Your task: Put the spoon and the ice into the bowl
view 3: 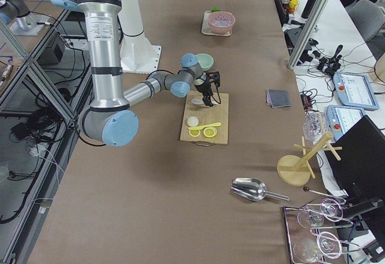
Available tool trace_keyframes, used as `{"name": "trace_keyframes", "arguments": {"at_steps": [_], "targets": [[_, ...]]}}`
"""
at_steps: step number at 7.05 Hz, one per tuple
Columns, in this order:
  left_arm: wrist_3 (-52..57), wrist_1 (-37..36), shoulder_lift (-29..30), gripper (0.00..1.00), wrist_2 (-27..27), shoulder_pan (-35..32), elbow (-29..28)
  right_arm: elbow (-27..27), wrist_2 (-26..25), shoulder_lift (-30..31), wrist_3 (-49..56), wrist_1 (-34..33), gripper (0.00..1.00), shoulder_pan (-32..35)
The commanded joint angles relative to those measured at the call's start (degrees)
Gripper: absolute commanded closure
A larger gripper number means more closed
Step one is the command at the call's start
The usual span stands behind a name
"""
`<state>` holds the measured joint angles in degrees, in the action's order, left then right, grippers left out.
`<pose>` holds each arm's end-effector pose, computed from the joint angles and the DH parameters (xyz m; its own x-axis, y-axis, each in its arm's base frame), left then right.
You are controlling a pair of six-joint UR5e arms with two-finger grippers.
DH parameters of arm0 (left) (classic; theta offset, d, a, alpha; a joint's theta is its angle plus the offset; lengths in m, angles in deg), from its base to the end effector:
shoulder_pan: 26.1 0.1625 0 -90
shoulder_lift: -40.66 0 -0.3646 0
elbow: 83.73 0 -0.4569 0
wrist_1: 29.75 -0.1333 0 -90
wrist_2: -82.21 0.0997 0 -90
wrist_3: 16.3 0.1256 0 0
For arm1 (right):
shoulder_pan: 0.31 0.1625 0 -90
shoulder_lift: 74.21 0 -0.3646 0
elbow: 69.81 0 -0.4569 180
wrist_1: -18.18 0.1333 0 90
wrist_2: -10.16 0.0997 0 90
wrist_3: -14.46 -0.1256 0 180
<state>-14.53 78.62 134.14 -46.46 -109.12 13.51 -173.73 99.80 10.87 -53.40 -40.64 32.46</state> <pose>0.0192 -0.6080 0.4787 0.7344 0.4230 -0.5307 -0.1289 0.8547 0.5028 -0.4521 -0.4505 0.3825 0.7059 0.0062 0.7082 -0.3015 0.9075 0.2925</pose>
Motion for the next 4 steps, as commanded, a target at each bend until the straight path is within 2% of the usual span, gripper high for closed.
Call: {"name": "trace_keyframes", "arguments": {"at_steps": [1, 2, 3, 4], "targets": [[-0.36, 0.18, -0.14, 0.01, -0.01, 0.05, -0.04, 0.38, -0.61, 0.26, -0.60, 0.46, 0.49, -0.42], [-0.37, 0.18, -0.14, 0.01, -0.01, 0.05, -0.04, 0.38, -0.61, 0.87, -0.60, 0.38, 0.53, -0.60], [-0.45, 0.18, -0.23, 0.01, -0.01, 0.05, -0.04, 0.29, -0.69, 1.23, -0.60, 0.46, 0.54, -0.69], [-0.45, 0.18, -0.14, 0.01, -0.01, 0.14, -0.21, 0.03, -0.61, 1.23, -0.60, 0.38, 0.75, -0.77]]}}
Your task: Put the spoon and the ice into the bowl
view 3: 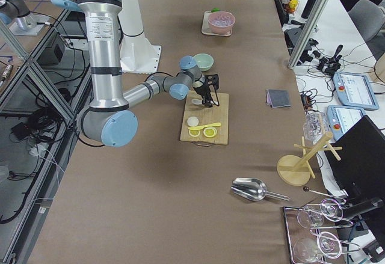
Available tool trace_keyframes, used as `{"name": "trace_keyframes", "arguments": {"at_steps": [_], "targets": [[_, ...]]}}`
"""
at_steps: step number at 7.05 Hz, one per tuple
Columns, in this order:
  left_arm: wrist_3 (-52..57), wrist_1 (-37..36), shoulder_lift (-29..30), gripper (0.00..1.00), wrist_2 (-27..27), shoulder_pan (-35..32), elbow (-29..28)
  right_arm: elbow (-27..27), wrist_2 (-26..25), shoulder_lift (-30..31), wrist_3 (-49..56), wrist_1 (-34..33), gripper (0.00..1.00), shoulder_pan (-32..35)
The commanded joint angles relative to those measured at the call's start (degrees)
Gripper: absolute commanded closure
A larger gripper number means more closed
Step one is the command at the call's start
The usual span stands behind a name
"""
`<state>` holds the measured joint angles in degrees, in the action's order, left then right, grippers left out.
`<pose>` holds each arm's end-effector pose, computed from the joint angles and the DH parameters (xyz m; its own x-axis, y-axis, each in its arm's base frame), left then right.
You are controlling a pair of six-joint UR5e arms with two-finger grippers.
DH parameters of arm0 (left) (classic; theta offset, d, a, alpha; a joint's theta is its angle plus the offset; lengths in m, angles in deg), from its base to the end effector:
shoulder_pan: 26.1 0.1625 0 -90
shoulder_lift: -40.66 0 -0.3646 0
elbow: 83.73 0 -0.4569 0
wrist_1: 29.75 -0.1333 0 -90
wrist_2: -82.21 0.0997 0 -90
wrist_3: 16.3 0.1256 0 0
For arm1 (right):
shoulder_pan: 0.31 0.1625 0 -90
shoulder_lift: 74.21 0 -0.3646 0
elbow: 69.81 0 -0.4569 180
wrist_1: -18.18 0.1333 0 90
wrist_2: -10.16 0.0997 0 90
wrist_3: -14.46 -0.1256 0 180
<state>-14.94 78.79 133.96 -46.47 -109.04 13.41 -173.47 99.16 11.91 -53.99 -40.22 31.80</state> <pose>0.0200 -0.6072 0.4812 0.7348 0.4169 -0.5351 -0.1250 0.8585 0.4973 -0.4536 -0.4446 0.3953 0.7147 0.0149 0.6992 -0.3012 0.9089 0.2884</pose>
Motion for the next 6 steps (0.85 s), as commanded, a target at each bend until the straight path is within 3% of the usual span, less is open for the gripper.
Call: {"name": "trace_keyframes", "arguments": {"at_steps": [1, 4, 5, 6], "targets": [[-0.21, 0.18, 0.03, 0.01, 0.00, 0.06, -0.11, -0.40, 0.11, 0.10, -0.01, -0.05, 1.00, -0.12], [-0.22, 0.36, 0.03, 0.01, 0.09, -0.03, -0.11, -1.53, 0.29, -1.47, -0.01, -0.75, 1.00, -0.29], [-0.22, 0.36, -0.05, 0.01, 0.09, 0.06, -0.11, -3.63, 0.38, -3.39, -1.66, -4.84, 1.00, -0.29], [-0.30, 0.44, -0.05, 0.01, 0.00, -0.02, -0.11, -5.13, 0.29, -7.41, -11.60, -12.89, 1.00, -0.47]]}}
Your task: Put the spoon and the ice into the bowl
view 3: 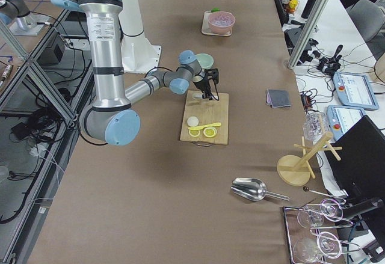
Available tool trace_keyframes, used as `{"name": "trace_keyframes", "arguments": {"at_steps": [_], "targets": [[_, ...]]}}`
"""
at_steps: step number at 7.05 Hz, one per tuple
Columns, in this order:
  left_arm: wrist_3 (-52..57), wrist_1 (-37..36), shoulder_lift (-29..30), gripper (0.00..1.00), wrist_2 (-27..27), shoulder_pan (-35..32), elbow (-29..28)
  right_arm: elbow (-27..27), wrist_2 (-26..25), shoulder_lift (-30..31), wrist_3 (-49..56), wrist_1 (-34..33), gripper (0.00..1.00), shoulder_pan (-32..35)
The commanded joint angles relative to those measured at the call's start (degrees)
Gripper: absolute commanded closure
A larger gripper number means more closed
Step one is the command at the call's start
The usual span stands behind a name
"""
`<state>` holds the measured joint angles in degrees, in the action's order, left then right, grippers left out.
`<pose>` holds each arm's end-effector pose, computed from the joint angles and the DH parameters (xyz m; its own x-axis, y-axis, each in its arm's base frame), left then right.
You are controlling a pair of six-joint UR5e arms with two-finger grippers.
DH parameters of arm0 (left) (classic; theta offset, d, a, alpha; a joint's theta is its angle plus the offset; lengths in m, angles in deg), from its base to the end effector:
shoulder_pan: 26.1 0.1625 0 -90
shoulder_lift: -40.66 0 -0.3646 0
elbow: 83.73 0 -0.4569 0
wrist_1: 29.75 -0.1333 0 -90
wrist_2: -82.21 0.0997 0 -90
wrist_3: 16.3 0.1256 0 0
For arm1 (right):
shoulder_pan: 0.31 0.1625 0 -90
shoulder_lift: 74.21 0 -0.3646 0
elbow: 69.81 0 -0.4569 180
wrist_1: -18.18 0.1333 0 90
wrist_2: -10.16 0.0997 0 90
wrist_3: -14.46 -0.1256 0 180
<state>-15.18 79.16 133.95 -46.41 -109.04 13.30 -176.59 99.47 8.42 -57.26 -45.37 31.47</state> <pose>0.0199 -0.6075 0.4816 0.7357 0.4154 -0.5350 -0.1217 0.8581 0.4989 -0.4595 -0.4432 0.3398 0.6800 0.0523 0.7313 -0.3383 0.9073 0.2496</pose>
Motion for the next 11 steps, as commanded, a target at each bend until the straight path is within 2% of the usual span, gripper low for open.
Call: {"name": "trace_keyframes", "arguments": {"at_steps": [1, 3, 4, 5, 7, 8, 9, 10, 11], "targets": [[0.02, -0.01, -0.04, 0.01, -0.06, -0.03, -0.09, -2.46, -0.10, -9.62, -16.87, -17.21, 1.00, -0.40], [0.02, 0.07, 0.05, 0.01, -0.06, 0.06, -0.26, -2.29, -0.27, -19.48, -31.48, -31.66, 1.00, -3.28], [-0.07, -0.01, 0.05, 0.01, -0.06, 0.06, -0.35, -2.12, -1.49, -22.48, -37.64, -34.94, 1.00, -5.04], [-0.07, 0.07, 0.05, 0.01, -0.06, 0.06, -0.44, 0.14, -6.20, -25.82, -43.97, -37.76, 1.00, -7.75], [0.02, -0.01, -0.04, 0.01, -0.06, 0.06, -0.53, 8.12, -9.84, -34.07, -51.39, -41.55, 1.00, -10.41], [0.02, -0.01, -1.00, 0.01, -0.06, 0.15, -0.44, 9.91, -13.25, -35.50, -51.59, -41.57, 1.00, -11.72], [0.02, -0.01, -1.18, 0.01, -0.06, 0.15, -0.44, 10.18, -13.80, -35.52, -51.33, -41.57, 1.00, -11.82], [0.02, -0.01, -1.18, 0.01, -0.06, 0.15, -0.53, 10.19, -14.16, -35.43, -50.72, -41.57, 0.77, -11.91], [0.02, -0.10, -1.27, 0.01, -0.06, 0.15, -0.53, 10.27, -15.99, -35.52, -50.01, -41.74, 0.39, -11.91]]}}
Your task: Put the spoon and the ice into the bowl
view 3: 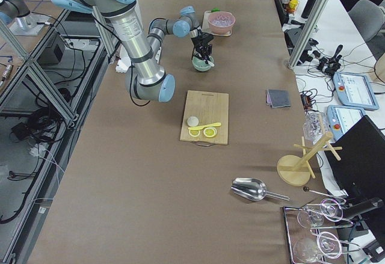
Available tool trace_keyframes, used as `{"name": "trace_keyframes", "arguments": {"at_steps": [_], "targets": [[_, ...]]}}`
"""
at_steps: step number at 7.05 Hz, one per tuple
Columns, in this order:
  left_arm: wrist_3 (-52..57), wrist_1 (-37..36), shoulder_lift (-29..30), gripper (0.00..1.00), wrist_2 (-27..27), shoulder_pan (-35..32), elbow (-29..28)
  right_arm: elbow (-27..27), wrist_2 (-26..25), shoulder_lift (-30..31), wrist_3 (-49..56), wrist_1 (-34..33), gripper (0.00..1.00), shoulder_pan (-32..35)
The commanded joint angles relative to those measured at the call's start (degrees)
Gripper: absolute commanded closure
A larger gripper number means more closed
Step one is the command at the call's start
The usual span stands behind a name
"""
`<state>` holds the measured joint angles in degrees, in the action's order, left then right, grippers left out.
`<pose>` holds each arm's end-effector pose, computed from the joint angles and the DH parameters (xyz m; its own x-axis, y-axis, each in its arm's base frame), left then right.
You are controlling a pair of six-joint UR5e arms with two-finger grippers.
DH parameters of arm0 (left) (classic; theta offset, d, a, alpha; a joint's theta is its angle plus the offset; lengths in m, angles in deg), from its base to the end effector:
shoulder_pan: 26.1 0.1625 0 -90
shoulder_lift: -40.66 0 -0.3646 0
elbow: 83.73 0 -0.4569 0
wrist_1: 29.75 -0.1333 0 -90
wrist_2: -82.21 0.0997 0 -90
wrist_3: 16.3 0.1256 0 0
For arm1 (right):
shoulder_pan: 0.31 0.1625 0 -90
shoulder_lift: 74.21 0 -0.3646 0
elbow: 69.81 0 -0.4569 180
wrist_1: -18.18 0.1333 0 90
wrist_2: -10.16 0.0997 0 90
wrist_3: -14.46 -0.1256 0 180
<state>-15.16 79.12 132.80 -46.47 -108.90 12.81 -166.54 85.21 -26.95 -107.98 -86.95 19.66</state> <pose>0.0207 -0.6012 0.4987 0.7359 0.4020 -0.5448 -0.1258 0.8718 0.4735 -0.5967 -0.3931 0.1270 0.4046 0.6984 0.5903 -0.8102 0.5731 -0.1228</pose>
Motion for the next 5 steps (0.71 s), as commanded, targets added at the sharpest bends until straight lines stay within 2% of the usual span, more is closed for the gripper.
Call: {"name": "trace_keyframes", "arguments": {"at_steps": [1, 3, 5], "targets": [[0.00, -0.07, -0.12, 0.01, 0.00, 0.00, -0.04, 0.57, -3.93, 0.28, 0.89, -0.95, 0.00, -0.28], [0.00, -0.41, -0.30, 0.01, -0.09, 0.00, 0.22, -0.73, -4.30, 0.20, 4.73, -1.83, 0.00, 0.33], [0.52, -6.35, 0.40, 0.01, -9.61, -2.00, 0.66, -1.54, -1.51, 0.55, 14.81, -0.87, 0.00, 4.97]]}}
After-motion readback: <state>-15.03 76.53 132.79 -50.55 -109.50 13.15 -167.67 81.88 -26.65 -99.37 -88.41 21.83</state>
